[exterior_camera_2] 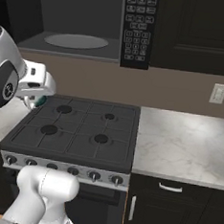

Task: Pick the mug from the counter and place it inside the microwave. Then close the microwave.

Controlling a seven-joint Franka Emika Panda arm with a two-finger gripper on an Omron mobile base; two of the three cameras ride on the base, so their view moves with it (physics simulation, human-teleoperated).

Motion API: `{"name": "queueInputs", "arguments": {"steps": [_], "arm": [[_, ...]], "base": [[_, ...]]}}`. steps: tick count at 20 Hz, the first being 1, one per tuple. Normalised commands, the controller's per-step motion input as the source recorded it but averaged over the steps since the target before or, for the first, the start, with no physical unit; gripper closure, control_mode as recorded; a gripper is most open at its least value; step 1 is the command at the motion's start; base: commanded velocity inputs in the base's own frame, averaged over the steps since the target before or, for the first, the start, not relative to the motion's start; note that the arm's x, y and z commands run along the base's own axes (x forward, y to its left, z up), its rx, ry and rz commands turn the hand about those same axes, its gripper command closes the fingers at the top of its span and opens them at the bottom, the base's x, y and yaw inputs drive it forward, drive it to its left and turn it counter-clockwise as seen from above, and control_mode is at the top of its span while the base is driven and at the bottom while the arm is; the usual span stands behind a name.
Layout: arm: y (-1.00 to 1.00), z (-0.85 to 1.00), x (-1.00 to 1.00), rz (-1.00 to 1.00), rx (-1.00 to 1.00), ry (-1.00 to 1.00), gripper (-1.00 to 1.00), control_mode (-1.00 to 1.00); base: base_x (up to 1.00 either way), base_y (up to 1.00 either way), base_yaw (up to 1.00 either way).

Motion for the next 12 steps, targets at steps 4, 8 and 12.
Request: {"name": "queueInputs", "arguments": {"steps": [4,8,12], "arm": [[0.0,0.71,0.0,0.0,0.0,-0.1,1.0,-1.0],[0.0,0.52,0.02,0.0,0.0,-0.07,1.0,-1.0],[0.0,0.15,0.35,-0.04,0.0,-0.08,1.0,-1.0]], "base": [[0.0,0.0,0.0],[0.0,0.0,0.0],[0.0,0.0,0.0]]}}
